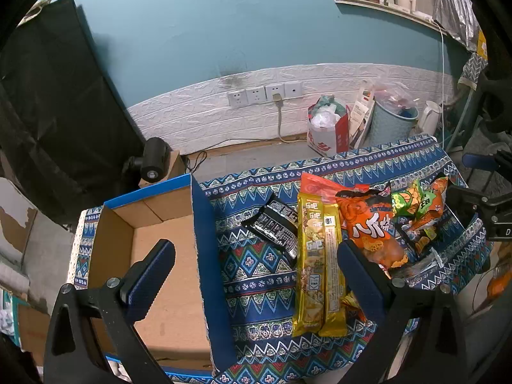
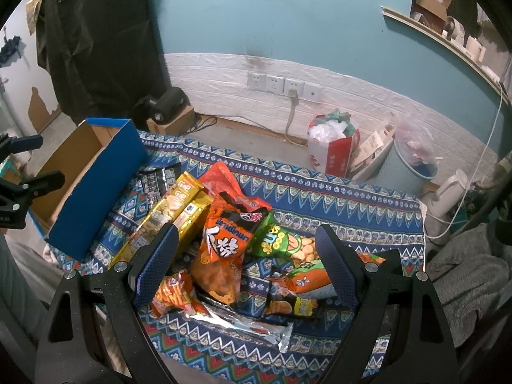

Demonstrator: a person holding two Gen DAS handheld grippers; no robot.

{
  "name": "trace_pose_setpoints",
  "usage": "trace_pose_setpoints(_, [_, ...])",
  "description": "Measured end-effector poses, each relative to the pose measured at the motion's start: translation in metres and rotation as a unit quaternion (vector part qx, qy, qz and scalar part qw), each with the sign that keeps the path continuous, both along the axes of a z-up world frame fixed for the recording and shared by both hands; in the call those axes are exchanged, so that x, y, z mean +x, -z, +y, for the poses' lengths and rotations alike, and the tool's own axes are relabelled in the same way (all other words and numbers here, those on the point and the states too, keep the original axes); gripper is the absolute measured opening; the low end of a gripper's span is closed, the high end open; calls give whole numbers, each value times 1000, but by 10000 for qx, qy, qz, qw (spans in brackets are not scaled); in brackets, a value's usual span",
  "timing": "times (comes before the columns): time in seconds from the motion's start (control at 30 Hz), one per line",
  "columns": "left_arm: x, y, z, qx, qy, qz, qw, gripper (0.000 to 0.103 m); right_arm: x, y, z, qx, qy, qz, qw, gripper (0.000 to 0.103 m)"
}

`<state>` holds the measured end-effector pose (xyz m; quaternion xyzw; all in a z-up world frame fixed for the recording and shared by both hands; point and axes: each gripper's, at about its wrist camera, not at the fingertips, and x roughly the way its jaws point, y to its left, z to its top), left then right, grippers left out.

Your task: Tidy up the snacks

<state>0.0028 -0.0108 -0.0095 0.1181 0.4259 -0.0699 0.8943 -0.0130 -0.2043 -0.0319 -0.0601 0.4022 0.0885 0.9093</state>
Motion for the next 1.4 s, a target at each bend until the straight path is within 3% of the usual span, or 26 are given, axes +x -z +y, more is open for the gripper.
trace_pose_setpoints(1.4, [-2,5,-4,41,92,70,9999,102,0,1,-3,-48,5,90,9999,85])
